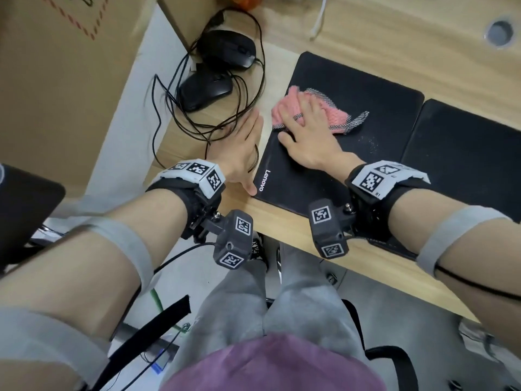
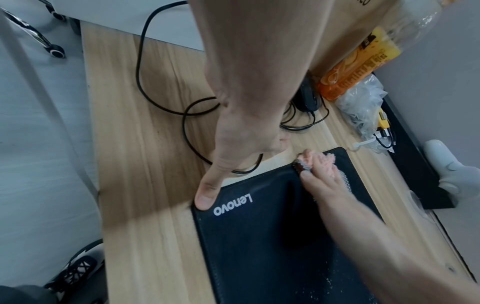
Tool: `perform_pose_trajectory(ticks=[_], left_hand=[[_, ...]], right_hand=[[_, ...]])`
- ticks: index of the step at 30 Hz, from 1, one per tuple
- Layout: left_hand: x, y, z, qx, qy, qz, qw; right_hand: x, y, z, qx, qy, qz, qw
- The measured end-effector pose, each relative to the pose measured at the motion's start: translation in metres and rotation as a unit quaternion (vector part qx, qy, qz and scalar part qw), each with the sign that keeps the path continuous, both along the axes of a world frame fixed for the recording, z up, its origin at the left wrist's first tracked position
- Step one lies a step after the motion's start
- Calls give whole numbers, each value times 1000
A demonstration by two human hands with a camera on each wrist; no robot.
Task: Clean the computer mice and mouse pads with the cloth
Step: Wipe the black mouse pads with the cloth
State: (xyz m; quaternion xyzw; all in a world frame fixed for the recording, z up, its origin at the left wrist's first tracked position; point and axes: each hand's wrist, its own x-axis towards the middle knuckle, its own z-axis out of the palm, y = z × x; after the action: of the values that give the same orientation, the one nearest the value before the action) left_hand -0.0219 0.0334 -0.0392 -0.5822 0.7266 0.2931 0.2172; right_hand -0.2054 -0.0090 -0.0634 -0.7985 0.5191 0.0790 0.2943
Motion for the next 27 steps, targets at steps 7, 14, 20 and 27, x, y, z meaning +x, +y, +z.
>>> perform_pose_trajectory(ticks=[7, 14, 20, 27], left_hand=[[0, 0, 3, 2, -31, -24, 999], [-1, -1, 6, 9, -35, -27, 999], [0, 0, 2, 16, -12, -2, 1000], [-3, 0, 0, 18, 0, 3, 1000]], right_hand=[[-1, 66, -1, 7, -29, 113, 993], [-26, 50, 4, 33, -39, 152, 987], [-81, -18, 7, 48, 34, -96, 994], [-76, -14, 12, 78, 22, -220, 972]])
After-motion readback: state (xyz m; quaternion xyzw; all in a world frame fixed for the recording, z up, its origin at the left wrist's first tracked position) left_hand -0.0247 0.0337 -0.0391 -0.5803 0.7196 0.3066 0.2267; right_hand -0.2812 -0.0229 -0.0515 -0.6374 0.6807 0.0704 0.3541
